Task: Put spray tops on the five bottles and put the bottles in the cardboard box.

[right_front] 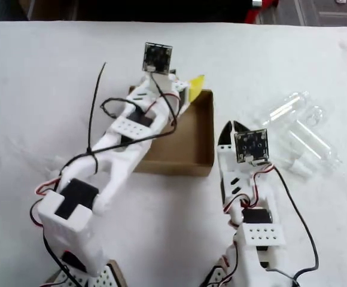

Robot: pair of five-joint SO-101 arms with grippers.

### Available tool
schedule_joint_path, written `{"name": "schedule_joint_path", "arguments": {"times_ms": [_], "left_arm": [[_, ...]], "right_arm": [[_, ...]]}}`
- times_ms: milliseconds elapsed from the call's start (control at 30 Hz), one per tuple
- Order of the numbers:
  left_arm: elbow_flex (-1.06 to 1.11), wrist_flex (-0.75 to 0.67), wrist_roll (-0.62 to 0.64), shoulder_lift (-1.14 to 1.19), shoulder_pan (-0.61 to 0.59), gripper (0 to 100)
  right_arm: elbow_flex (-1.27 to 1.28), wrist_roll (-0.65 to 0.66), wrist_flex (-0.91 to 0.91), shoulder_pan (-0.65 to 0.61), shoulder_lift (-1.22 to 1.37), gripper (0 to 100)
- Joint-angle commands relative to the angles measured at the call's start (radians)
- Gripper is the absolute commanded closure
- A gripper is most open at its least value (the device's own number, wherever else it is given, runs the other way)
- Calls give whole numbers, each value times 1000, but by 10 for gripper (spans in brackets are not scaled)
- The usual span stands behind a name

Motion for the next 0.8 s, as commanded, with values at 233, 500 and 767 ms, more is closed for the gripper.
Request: {"name": "schedule_joint_path", "arguments": {"times_ms": [233, 500, 767], "left_arm": [[-48, 146, 15, -341, -5, 736], [-40, 514, 25, -757, 8, 736], [-37, 976, 95, -1201, -21, 736]], "right_arm": [[-5, 12, -21, -5, 2, 978], [-5, 12, -21, -5, 2, 978], [-3, 12, -19, -7, 2, 979]]}}
